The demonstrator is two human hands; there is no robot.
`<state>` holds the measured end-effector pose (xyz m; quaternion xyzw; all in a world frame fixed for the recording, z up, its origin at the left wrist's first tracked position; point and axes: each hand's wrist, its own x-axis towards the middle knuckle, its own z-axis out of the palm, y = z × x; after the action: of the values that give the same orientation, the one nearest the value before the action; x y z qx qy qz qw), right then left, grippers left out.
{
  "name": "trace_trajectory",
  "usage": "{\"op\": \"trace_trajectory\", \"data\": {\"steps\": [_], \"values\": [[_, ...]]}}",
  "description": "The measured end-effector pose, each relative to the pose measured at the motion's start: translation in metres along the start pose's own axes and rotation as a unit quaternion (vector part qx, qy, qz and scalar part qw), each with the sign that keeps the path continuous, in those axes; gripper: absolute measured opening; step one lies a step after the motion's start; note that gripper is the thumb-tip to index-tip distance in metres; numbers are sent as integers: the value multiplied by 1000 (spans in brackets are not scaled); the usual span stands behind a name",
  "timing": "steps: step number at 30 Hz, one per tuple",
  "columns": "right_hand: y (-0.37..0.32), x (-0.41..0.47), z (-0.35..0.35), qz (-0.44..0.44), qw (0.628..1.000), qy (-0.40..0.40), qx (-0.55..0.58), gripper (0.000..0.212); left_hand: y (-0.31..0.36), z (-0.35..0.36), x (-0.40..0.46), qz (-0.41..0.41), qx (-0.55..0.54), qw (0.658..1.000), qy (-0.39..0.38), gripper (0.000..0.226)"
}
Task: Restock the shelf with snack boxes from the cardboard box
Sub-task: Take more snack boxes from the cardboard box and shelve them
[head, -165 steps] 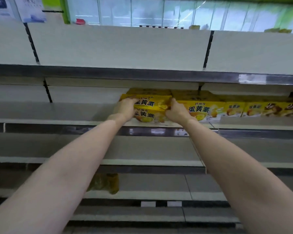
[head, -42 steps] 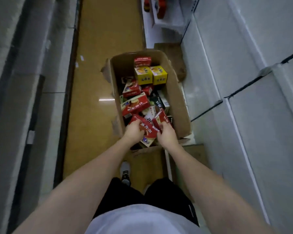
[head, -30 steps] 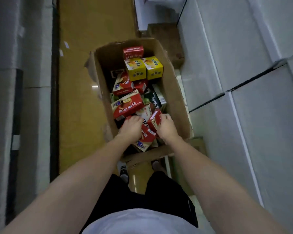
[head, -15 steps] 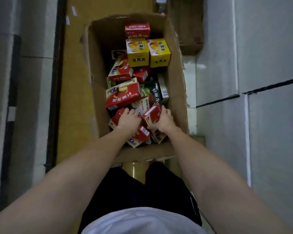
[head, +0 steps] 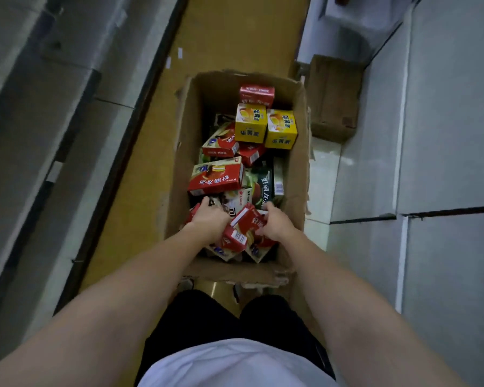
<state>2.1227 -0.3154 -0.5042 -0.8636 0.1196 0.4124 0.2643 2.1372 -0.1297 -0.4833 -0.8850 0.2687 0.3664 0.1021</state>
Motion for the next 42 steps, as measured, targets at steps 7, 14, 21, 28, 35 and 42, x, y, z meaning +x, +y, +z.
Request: {"op": "trace_trajectory", "data": {"steps": [7,14,21,28,35,42], "values": [[-18,-2,5,-52,996,2,-73,53,4,-7,-23,-67,-32,997,-24,39],[-37,-7,13,-61,991,-27,-119,71,6,5,-35,-70,-35,997,4,37],[-36,-8,11,-124,967,5,-221,53,8,21,-46,-76,-67,994,49,15],[-64,-15,-33,-150,981,-45,-114,43,-15,26,-75,-164,-381,904,104,31],[-139,-54,-50,-247,969,33,-1,35,-69,1,-149,-230,-518,806,171,57],[-253,-126,-22,-346,934,88,18,53,-126,18,-283,-284,-596,713,238,79]]}}
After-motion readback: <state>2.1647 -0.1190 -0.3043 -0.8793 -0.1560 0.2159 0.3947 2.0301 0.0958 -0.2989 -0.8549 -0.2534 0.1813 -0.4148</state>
